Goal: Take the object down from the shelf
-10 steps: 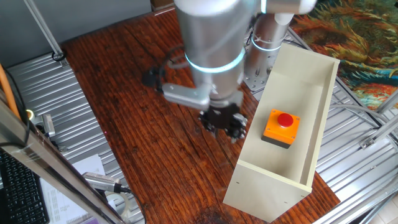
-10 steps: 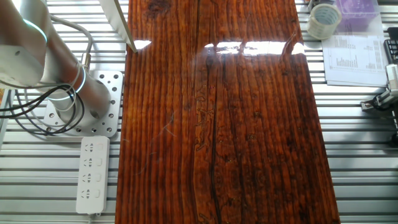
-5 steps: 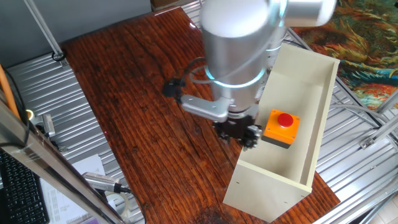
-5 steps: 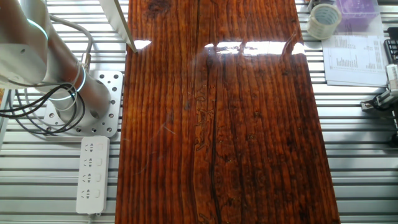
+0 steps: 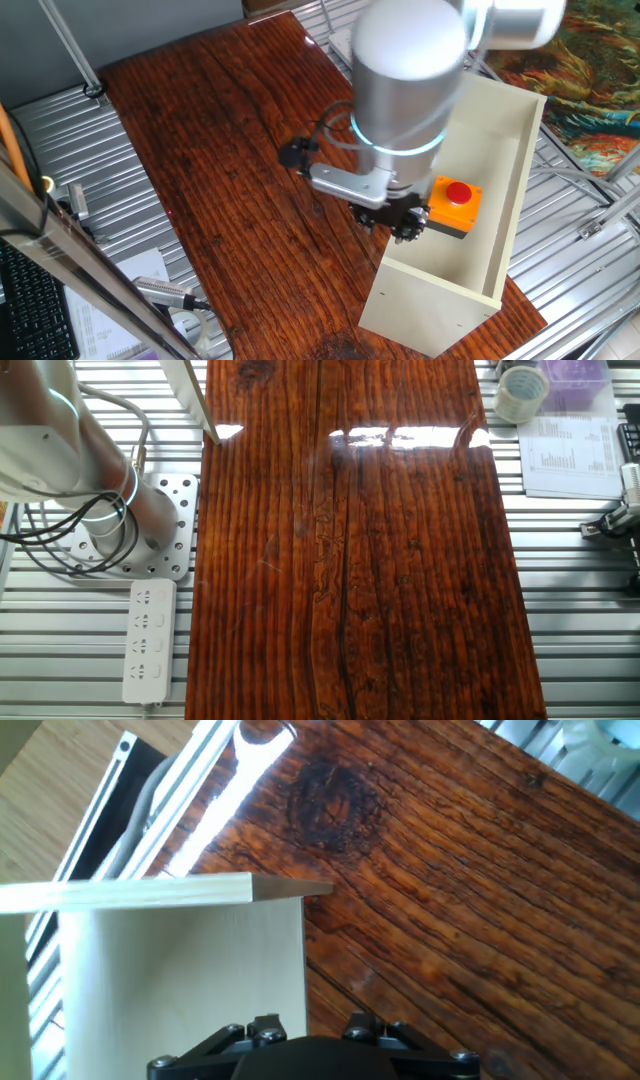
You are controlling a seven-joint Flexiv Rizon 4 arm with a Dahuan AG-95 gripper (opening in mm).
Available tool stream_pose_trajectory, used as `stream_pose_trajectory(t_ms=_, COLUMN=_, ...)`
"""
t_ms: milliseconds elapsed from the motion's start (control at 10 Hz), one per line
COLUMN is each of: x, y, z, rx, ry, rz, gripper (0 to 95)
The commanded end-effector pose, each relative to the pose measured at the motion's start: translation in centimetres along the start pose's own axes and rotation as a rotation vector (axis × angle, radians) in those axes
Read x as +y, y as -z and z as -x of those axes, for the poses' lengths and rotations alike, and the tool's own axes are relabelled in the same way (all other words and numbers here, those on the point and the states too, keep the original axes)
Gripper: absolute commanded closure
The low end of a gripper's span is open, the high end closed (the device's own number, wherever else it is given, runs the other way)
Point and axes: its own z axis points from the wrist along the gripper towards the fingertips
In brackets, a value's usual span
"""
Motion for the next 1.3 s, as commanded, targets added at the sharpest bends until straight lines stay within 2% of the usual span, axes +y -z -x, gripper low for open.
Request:
stream_pose_trajectory(t_ms=100, x=-0.1, y=-0.1, z=-0.2, rx=-0.015, ry=-0.017, rz=-0.004, gripper=57.0)
stream_pose_trajectory(t_ms=200, x=-0.1, y=-0.1, z=-0.2, rx=-0.015, ry=-0.017, rz=-0.004, gripper=57.0)
stream_pose_trajectory(t_ms=300, x=0.4, y=-0.1, z=-0.1, rx=-0.015, ry=-0.036, rz=-0.004, gripper=38.0)
stream_pose_trajectory(t_ms=700, x=3.2, y=-0.5, z=0.7, rx=-0.006, ry=-0.056, rz=-0.006, gripper=38.0)
stream_pose_trajectory(t_ms=1100, x=4.5, y=-1.0, z=-0.8, rx=0.011, ry=-0.044, rz=0.008, gripper=38.0)
stream_pose_trajectory(t_ms=1300, x=5.0, y=-1.2, z=-1.3, rx=0.009, ry=-0.040, rz=0.012, gripper=38.0)
